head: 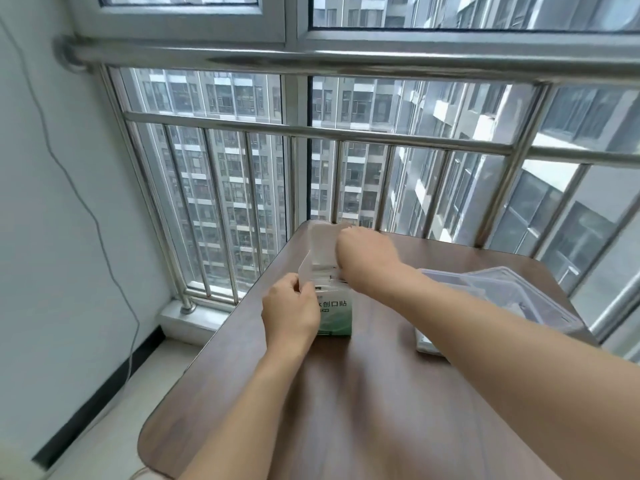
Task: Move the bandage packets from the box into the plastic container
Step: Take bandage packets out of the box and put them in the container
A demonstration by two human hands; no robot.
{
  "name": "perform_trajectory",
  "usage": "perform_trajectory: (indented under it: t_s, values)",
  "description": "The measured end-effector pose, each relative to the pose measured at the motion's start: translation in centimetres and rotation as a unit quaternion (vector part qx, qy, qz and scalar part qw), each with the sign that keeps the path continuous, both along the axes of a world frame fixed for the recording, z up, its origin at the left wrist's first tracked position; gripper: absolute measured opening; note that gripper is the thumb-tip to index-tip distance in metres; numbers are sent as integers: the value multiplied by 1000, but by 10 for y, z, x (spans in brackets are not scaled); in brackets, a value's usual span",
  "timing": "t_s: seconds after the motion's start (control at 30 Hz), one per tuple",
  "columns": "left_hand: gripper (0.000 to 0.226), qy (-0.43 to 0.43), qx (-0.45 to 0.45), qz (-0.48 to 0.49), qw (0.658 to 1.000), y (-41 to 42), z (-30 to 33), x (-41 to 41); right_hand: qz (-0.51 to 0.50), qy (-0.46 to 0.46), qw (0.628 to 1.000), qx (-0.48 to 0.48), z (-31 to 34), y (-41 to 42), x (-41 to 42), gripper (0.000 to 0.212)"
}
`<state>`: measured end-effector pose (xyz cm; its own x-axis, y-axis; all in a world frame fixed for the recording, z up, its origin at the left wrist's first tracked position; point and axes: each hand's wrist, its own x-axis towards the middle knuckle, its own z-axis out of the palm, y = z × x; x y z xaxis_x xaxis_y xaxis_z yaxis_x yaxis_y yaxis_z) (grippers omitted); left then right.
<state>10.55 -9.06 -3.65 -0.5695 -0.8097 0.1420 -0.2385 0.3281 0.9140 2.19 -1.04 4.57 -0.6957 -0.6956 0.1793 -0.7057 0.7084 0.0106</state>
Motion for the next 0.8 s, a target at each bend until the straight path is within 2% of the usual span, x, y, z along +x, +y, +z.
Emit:
perform_trajectory:
  t_s: [0.13, 0.23, 0.37, 0.53, 0.63, 0.73, 0.8]
  values:
    - [29, -14, -12, -3, 1000, 6, 0, 3, -30, -10, 999, -26, -8, 3, 1, 32]
    - [38, -16, -23, -1, 1000, 11, 0, 5, -45, -22, 998, -36, -12, 4, 1, 25]
    - [39, -16, -24, 2, 1000, 11, -1, 4, -6, -45, 998, -42, -15, 7, -7, 3]
    - [33, -16, -23, 7, 1000, 10, -1, 4, 27, -124, 991, -46, -12, 15, -11, 14]
    - [32, -17, -27, 7, 999, 11, 1, 4, 25, -155, 986, -48, -13, 17, -14, 9]
    - [32, -22, -33, 7, 999, 11, 2, 5, 22, -145, 988, -44, -12, 17, -12, 24]
    - [34, -20, -31, 8, 999, 12, 3, 5, 27, -95, 995, -28, -10, 17, -8, 22]
